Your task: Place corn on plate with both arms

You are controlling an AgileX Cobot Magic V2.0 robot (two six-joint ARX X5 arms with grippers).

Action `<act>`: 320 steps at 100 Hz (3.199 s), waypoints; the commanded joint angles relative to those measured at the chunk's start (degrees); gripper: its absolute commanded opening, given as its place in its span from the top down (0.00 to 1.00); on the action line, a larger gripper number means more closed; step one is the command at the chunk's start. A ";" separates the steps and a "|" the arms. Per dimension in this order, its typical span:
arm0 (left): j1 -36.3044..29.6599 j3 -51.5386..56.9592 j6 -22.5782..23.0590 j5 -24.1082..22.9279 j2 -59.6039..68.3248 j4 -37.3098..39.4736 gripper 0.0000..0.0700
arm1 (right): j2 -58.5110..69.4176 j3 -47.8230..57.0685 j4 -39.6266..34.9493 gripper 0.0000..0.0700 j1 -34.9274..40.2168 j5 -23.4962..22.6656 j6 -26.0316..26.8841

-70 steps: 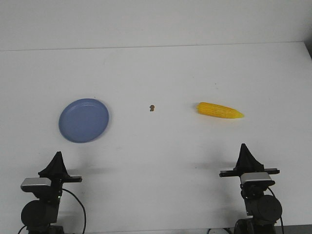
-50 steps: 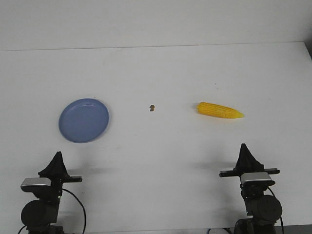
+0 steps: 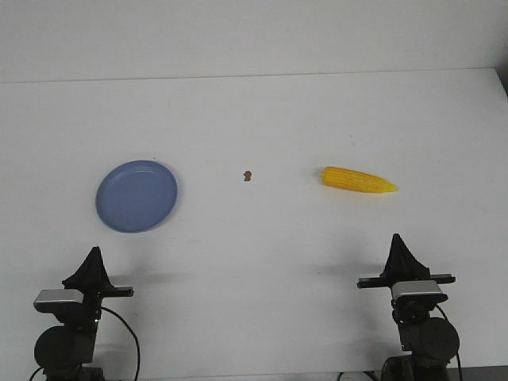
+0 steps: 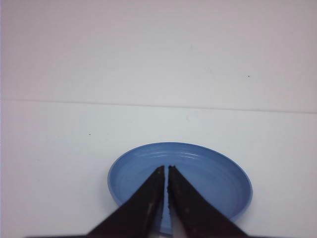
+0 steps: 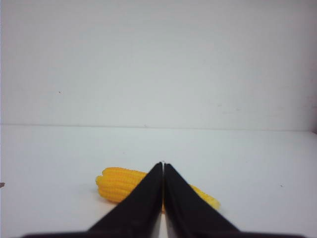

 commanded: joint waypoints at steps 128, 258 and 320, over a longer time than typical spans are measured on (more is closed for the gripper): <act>0.09 56.87 -4.22 -0.04 34.27 -48.59 0.98 | 26.05 51.58 -51.71 0.99 -0.11 0.02 0.85; 0.11 60.19 -4.68 -0.02 38.66 -55.80 0.45 | 28.87 54.80 -55.32 0.50 -0.09 -1.92 4.20; 10.43 60.81 -11.15 8.61 75.12 -40.35 0.46 | 28.85 54.80 -55.69 0.50 -0.09 -1.90 4.20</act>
